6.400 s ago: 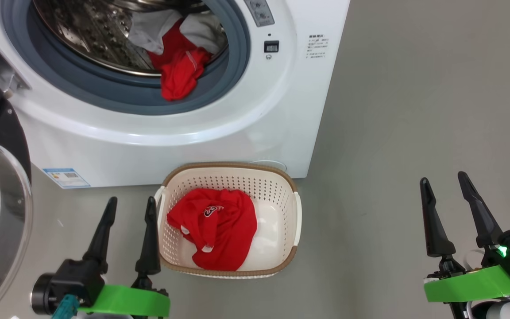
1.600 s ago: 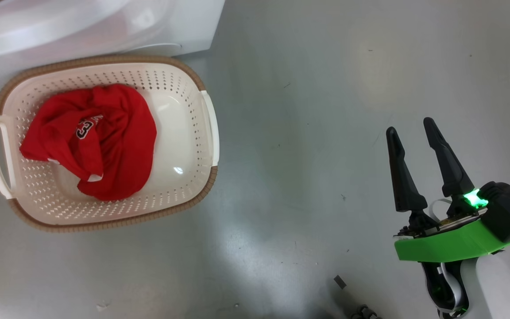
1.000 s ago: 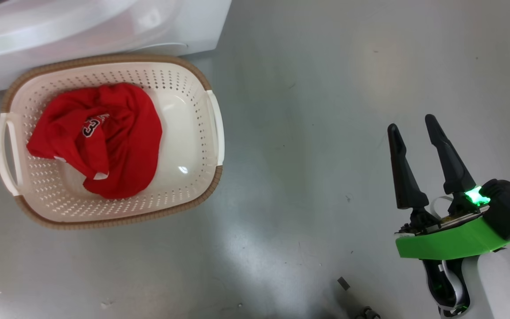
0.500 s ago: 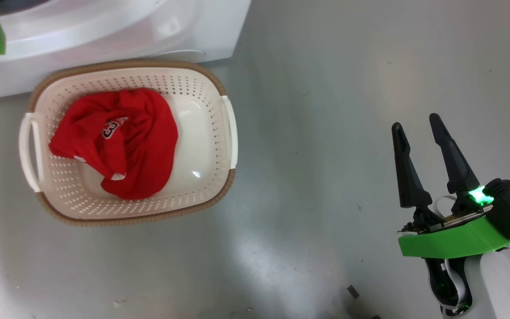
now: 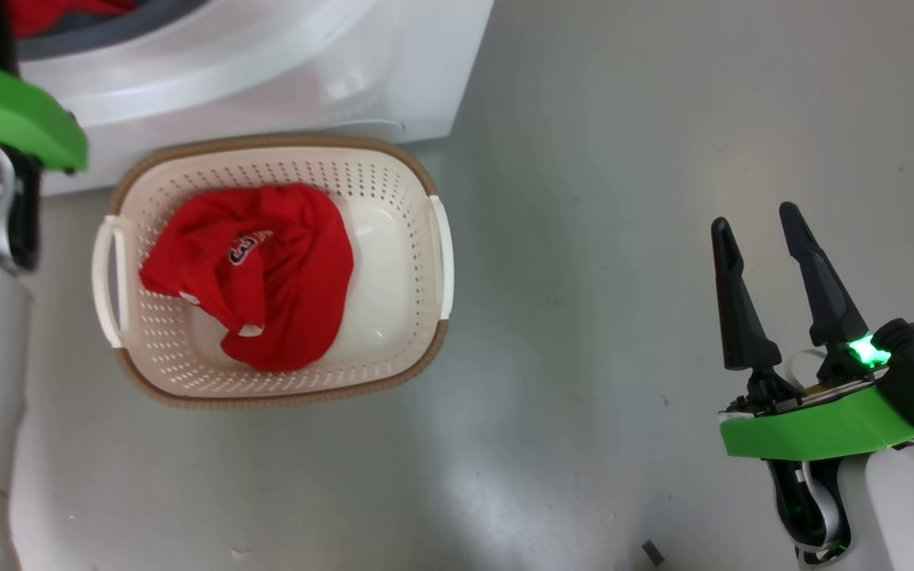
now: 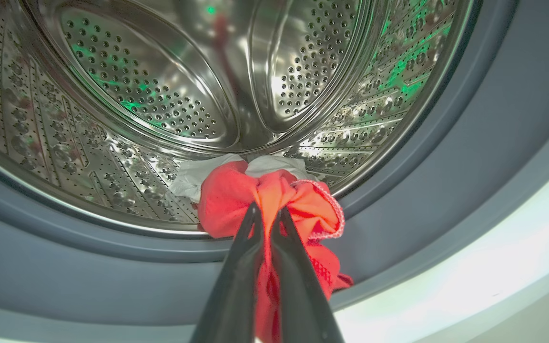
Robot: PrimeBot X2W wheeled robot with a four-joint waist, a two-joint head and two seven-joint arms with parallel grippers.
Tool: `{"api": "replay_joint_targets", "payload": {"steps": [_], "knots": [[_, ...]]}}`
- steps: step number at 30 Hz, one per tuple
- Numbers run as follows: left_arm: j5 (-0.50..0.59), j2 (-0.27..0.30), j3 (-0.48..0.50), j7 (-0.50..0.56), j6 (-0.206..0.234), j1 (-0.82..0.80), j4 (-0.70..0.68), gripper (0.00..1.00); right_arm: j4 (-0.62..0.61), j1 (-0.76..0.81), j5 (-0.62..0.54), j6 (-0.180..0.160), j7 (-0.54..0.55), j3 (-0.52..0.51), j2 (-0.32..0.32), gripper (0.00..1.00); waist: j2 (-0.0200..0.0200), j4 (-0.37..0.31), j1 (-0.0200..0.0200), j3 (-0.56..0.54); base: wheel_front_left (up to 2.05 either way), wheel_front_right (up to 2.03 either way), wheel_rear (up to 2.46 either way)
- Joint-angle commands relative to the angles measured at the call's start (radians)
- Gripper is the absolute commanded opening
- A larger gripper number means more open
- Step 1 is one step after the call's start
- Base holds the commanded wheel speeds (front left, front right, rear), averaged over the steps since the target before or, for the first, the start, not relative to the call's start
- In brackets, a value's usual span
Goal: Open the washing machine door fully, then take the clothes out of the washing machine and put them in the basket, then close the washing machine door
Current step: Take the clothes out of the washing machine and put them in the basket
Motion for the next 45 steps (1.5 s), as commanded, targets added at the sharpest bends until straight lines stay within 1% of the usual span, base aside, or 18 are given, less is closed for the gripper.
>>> {"api": "replay_joint_targets", "payload": {"steps": [1,5,14,19,22,25,36,45], "knots": [[-0.008,0.040,0.024,-0.010,0.001,0.028,-0.046,0.00,-0.019,0.017,-0.015,0.006,-0.006,0.014,-0.009,1.00,0.0000,0.013,0.0000,-0.022,0.00,0.00,0.00],[-0.022,0.024,0.033,-0.011,0.007,0.118,-0.154,0.00,-0.023,0.025,-0.024,0.006,-0.006,0.005,-0.009,1.00,0.0000,0.030,0.0000,-0.045,0.00,0.00,0.00],[-0.026,-0.005,0.040,-0.012,0.047,0.337,-0.415,0.00,-0.023,0.049,-0.046,0.006,-0.006,-0.011,-0.009,1.00,0.0000,0.062,0.0000,-0.105,0.00,0.00,0.00],[-0.031,-0.010,0.036,-0.012,0.057,0.431,-0.524,0.00,-0.027,0.060,-0.058,0.006,-0.006,-0.017,-0.009,1.00,0.0000,0.078,0.0000,-0.131,0.00,0.00,0.00],[-0.029,-0.015,0.030,-0.011,0.071,0.489,-0.605,0.00,-0.030,0.069,-0.062,0.006,-0.006,-0.023,-0.009,1.00,0.0000,0.091,0.0000,-0.146,0.00,0.00,0.00],[-0.031,-0.020,0.025,-0.010,0.082,0.533,-0.659,0.00,-0.032,0.077,-0.063,0.006,-0.006,-0.025,-0.009,1.00,0.0000,0.099,0.0000,-0.156,0.00,0.00,0.00],[-0.038,-0.054,-0.001,-0.003,0.113,0.642,-0.780,0.00,-0.038,0.105,-0.062,0.006,-0.006,-0.046,-0.009,1.00,0.0000,0.123,0.0000,-0.210,0.00,0.00,0.00],[-0.037,-0.049,-0.012,0.018,0.138,0.725,-0.909,0.00,-0.042,0.120,-0.054,0.006,-0.006,-0.050,-0.009,1.00,0.0000,0.133,0.0000,-0.236,0.00,0.00,0.00]]}}
